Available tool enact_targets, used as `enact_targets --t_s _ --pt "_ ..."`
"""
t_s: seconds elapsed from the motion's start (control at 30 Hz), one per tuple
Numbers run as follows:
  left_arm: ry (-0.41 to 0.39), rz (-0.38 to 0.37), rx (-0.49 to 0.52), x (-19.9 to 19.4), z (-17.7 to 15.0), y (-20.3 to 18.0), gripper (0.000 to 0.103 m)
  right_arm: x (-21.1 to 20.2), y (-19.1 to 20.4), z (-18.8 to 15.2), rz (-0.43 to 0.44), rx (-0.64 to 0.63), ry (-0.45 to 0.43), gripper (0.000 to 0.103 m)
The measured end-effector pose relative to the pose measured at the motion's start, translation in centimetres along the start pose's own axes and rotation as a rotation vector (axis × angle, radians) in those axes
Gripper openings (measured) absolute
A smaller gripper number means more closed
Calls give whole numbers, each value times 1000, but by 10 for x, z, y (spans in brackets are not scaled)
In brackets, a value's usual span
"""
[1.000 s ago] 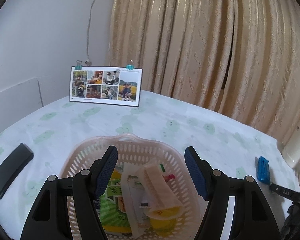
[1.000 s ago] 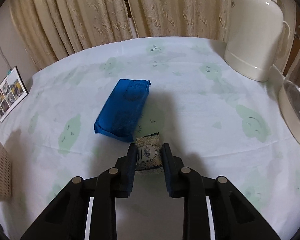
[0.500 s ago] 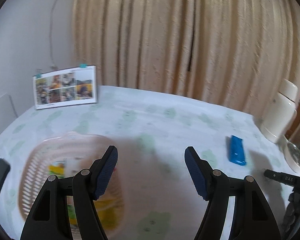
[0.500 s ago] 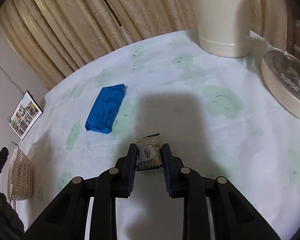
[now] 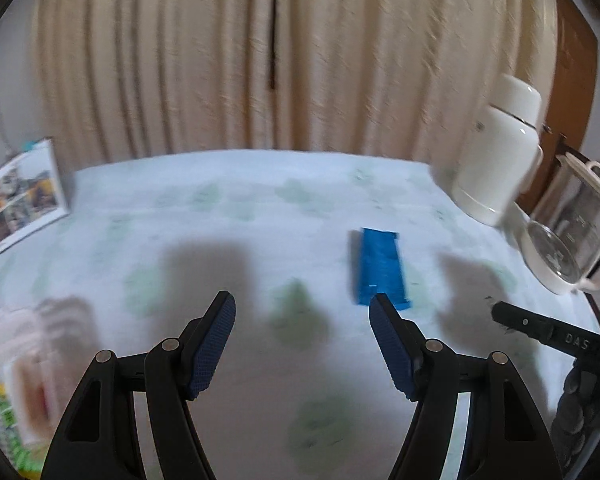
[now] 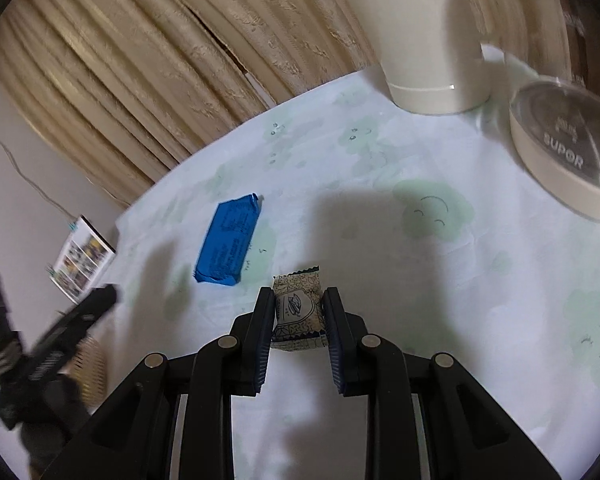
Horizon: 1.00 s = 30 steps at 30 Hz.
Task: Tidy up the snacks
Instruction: 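Grasp the blue box with the left tool and lift it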
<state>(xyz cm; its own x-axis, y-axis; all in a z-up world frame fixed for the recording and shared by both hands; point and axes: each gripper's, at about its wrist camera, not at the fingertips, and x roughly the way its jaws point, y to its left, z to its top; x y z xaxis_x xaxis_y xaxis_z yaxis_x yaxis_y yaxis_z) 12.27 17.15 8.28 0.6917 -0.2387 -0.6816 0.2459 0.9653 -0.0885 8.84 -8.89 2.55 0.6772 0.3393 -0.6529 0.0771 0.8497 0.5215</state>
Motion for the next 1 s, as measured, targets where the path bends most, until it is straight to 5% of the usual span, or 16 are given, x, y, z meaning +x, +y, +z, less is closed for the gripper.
enact_targets --t_s 0.33,0.8,0.83,0.9,1.0 --pt "76 -34 42 67 17 -37 70 -7 -9 4 25 70 -7 24" --pt "118 -13 113 113 30 -74 70 -10 -15 8 -27 76 -23 27" --pt "125 -12 114 115 30 -75 69 -10 -14 8 -27 69 -21 29" --pt "138 -10 118 119 28 -76 50 -11 -11 8 -36 53 -29 34" --pt "132 -9 112 119 26 -73 41 -13 -11 8 -77 35 -54 42"
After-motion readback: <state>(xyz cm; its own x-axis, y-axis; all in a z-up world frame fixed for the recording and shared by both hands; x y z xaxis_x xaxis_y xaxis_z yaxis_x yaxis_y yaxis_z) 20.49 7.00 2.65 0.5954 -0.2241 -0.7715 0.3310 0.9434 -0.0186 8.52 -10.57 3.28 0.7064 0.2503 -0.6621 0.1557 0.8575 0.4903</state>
